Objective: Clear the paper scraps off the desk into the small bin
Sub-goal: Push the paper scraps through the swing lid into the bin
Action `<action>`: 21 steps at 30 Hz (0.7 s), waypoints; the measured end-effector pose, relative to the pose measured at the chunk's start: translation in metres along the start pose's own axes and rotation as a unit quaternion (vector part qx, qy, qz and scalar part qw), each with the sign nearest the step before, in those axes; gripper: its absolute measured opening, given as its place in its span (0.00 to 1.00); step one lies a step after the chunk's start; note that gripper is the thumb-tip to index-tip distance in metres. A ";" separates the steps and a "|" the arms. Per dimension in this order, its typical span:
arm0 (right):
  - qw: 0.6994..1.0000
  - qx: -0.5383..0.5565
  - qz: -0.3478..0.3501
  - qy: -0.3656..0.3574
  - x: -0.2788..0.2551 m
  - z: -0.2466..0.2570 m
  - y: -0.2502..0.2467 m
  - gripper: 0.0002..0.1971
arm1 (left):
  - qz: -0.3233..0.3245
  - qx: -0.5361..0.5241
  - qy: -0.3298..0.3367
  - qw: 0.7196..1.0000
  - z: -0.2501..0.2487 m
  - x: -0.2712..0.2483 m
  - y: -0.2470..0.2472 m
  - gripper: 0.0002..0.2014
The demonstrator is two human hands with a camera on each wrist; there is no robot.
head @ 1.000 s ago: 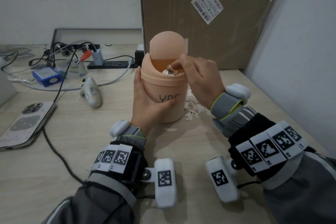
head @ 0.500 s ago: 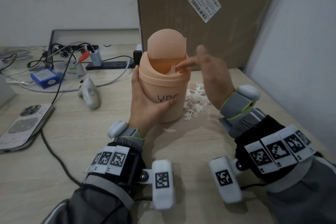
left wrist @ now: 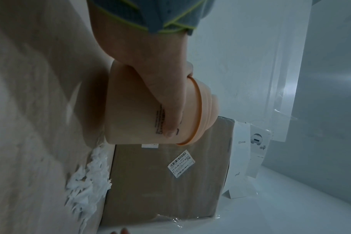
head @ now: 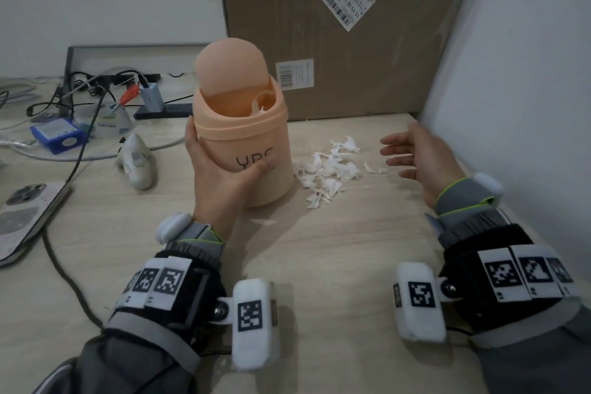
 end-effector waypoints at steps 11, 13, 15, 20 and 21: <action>0.969 -0.177 0.172 -0.019 -0.001 -0.032 0.027 0.36 | -0.022 -0.006 -0.004 1.000 0.002 0.001 -0.002 0.64; 0.966 -0.144 0.213 -0.041 -0.009 -0.030 0.036 0.35 | -0.026 -0.006 -0.002 1.000 0.001 0.001 -0.002 0.65; 0.968 -0.132 0.198 -0.087 -0.014 -0.027 0.039 0.30 | -0.033 -0.007 0.003 0.999 0.001 0.002 -0.003 0.64; 0.920 -0.282 0.176 -0.210 -0.027 -0.025 0.048 0.43 | -0.037 -0.006 -0.002 0.999 0.003 0.003 -0.003 0.65; 0.902 -0.324 0.178 -0.221 -0.029 -0.027 0.053 0.46 | -0.037 -0.005 -0.003 0.999 0.004 0.003 -0.003 0.65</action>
Point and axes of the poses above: each hand's wrist, its own x-axis towards the middle knuckle, its own y-axis out of the palm, z = x × y, the point moved 3 cm from there along x, towards the middle knuckle, and after that the axes turned 13 degrees about -z, right-handed, at the moved point
